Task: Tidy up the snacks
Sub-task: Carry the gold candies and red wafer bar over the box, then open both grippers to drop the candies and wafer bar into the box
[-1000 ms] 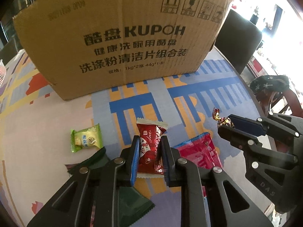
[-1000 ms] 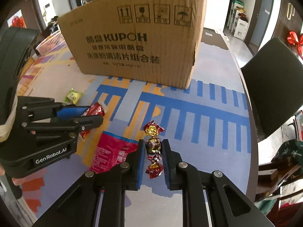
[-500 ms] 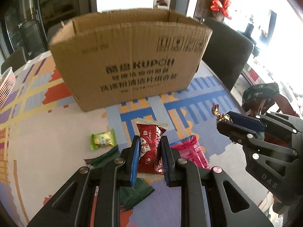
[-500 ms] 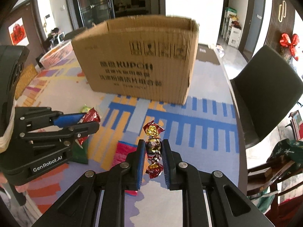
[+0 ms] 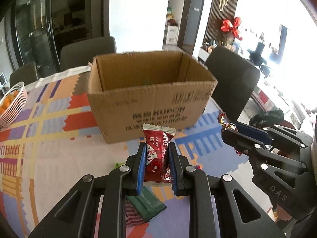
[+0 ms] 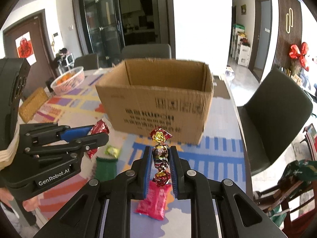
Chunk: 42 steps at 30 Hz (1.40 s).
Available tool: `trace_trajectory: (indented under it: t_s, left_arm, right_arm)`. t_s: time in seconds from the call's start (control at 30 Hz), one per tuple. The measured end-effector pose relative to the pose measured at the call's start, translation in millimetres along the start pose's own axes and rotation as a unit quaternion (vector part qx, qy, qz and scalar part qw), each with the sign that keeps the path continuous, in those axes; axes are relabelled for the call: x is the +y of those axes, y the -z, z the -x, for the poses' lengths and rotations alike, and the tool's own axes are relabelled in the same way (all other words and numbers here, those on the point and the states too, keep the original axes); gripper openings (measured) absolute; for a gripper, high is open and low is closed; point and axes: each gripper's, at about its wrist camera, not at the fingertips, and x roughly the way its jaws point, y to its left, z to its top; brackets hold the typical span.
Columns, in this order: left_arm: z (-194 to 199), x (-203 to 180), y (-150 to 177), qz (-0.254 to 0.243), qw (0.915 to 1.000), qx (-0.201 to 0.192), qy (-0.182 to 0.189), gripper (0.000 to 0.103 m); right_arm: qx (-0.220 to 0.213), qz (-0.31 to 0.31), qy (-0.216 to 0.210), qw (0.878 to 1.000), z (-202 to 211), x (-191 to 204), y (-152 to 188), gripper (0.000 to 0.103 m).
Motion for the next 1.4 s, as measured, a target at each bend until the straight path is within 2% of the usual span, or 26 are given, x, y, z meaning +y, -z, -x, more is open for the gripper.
trace_trajectory:
  t_s: [0.23,0.43,0.57,0.73,1.23,1.3,1.33,1.37,1.4]
  left_arm:
    - [17,7,-21,0.004,0.9996,-0.029,0.001,0.022]
    - [21,18,-44,0.01,0.9989,-0.046,0.001,0.022]
    - [20,28,-60,0.024,0.9986,-0.045,0.016,0.022]
    - [19,34,-78,0.016,0.9983,-0.055,0.005,0.022]
    - [-21,51,-116,0.015,0.9992,-0.037,-0.007,0.023]
    - [-27,51,-119,0.009,0.9993,-0.033,-0.018,0.029]
    - [-27,51,-119,0.004,0.9991,-0.035,-0.026,0.037]
    - [-26,52,-118,0.003,0.9986,-0.042,-0.033,0.043]
    - [-24,52,-115,0.002,0.9981,-0.048,-0.04,0.044]
  right_arm:
    - [-0.034,0.003,-0.004,0.999,14,9,-27,0.019]
    - [-0.043,-0.009,-0.014,0.999,12,11,-50,0.019]
    - [-0.047,-0.019,-0.019,0.998,9,8,-66,0.019]
    - [-0.061,-0.024,-0.014,0.998,5,6,-86,0.019]
    - [-0.034,-0.028,0.009,0.999,-43,-7,-118,0.019]
    - [-0.031,-0.029,0.012,0.999,-49,-9,-120,0.019]
    - [-0.032,-0.029,0.019,0.999,-52,-10,-120,0.02]
    - [-0.034,-0.03,0.026,0.999,-52,-10,-118,0.027]
    - [-0.033,-0.032,0.036,0.998,-52,-11,-115,0.033]
